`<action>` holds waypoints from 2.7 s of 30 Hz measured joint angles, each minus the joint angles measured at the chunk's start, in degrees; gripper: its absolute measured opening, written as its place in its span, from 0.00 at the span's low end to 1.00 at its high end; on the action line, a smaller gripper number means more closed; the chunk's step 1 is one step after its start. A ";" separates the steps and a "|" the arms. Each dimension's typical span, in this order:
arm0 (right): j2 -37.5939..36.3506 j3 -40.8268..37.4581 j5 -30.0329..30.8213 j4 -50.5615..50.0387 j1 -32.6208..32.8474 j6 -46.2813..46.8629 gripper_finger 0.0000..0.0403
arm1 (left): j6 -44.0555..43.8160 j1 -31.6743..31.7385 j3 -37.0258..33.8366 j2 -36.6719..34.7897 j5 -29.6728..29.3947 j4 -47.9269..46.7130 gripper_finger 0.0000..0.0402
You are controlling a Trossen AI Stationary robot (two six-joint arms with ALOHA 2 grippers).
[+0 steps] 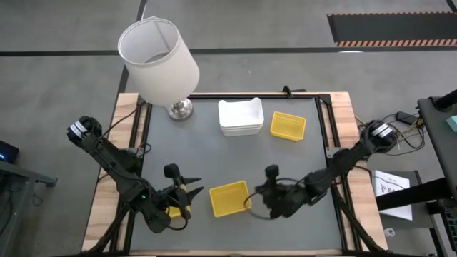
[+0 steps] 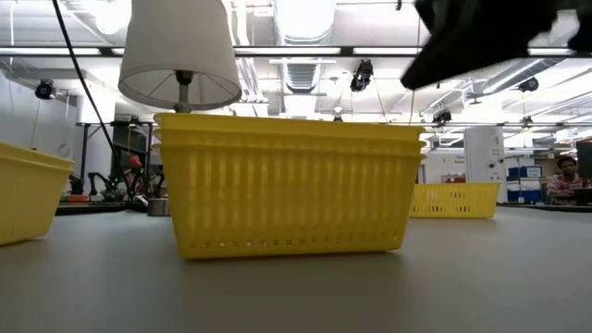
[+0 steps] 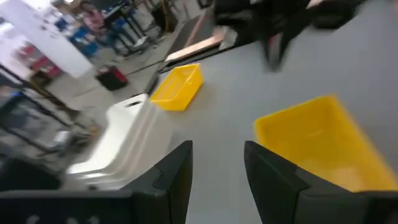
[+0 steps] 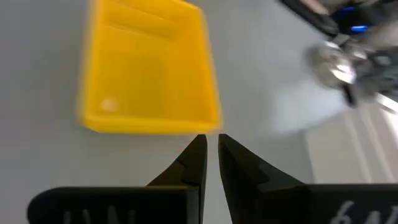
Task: Stack baskets by color
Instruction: Stack the yellow basket on the stacked yellow baskets
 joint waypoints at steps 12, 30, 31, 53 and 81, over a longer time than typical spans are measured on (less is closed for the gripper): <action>-27.29 -18.07 7.84 5.12 -5.89 -2.64 0.08 | 8.03 8.18 0.10 0.29 4.18 23.84 0.32; -46.64 -20.69 2.92 -5.82 -22.93 15.10 0.21 | 18.43 25.12 0.23 0.64 22.47 37.07 0.32; -46.06 -20.69 2.88 -6.23 -24.08 16.09 0.23 | 18.40 25.13 0.23 0.63 22.50 37.00 0.32; -28.44 -21.37 -17.78 -13.31 -50.84 8.27 0.35 | 21.07 26.27 -0.67 0.61 22.53 48.57 0.32; -19.07 -21.16 -34.31 -10.05 -52.85 16.23 0.36 | 23.96 26.05 -0.63 2.76 22.58 48.51 0.32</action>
